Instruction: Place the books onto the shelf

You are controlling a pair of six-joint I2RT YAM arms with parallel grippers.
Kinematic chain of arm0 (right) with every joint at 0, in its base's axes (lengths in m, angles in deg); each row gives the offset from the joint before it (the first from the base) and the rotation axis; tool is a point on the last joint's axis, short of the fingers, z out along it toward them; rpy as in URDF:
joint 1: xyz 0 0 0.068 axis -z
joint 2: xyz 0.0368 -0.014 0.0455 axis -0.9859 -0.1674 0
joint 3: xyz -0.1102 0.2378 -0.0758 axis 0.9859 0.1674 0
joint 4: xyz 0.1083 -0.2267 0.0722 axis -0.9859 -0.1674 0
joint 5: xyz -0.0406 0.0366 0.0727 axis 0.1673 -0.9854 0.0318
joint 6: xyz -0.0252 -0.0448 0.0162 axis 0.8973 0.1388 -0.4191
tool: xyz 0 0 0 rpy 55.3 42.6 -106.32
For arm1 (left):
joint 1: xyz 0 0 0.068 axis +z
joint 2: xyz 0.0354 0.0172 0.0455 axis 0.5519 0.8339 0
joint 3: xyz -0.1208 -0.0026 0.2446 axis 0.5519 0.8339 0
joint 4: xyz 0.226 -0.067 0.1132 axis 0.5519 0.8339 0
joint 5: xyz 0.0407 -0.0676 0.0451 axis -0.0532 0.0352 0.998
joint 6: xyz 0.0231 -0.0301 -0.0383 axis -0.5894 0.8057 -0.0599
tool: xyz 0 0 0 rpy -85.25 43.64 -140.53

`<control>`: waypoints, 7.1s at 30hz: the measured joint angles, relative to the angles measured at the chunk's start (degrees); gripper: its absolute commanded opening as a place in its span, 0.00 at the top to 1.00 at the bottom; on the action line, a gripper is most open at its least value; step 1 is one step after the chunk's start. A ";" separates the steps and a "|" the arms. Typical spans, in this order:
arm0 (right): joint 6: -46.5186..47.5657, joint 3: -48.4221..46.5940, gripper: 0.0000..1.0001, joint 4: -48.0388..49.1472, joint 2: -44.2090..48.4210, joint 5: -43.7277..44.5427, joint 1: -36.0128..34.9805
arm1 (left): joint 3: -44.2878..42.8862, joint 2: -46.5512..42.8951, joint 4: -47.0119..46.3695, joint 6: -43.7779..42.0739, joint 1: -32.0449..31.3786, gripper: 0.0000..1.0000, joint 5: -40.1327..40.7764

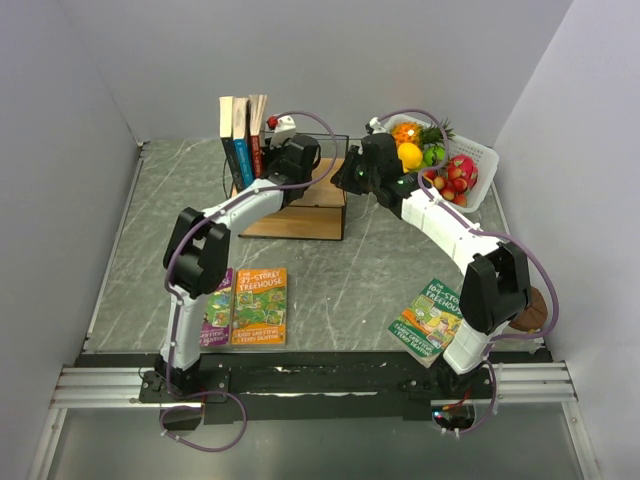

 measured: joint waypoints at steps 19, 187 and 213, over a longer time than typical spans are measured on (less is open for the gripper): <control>-0.07 0.02 0.50 -0.07 0.04 0.13 0.13 | 2.43 -7.32 2.93 3.32 -0.55 0.92 -8.74; -23.19 32.20 1.00 48.63 -13.57 -24.15 -23.74 | 76.61 -66.36 35.82 76.81 -30.08 0.93 -16.02; 8.81 23.50 1.00 -16.20 43.71 -19.47 -17.09 | 57.75 -97.48 14.14 39.85 -30.95 0.04 -29.97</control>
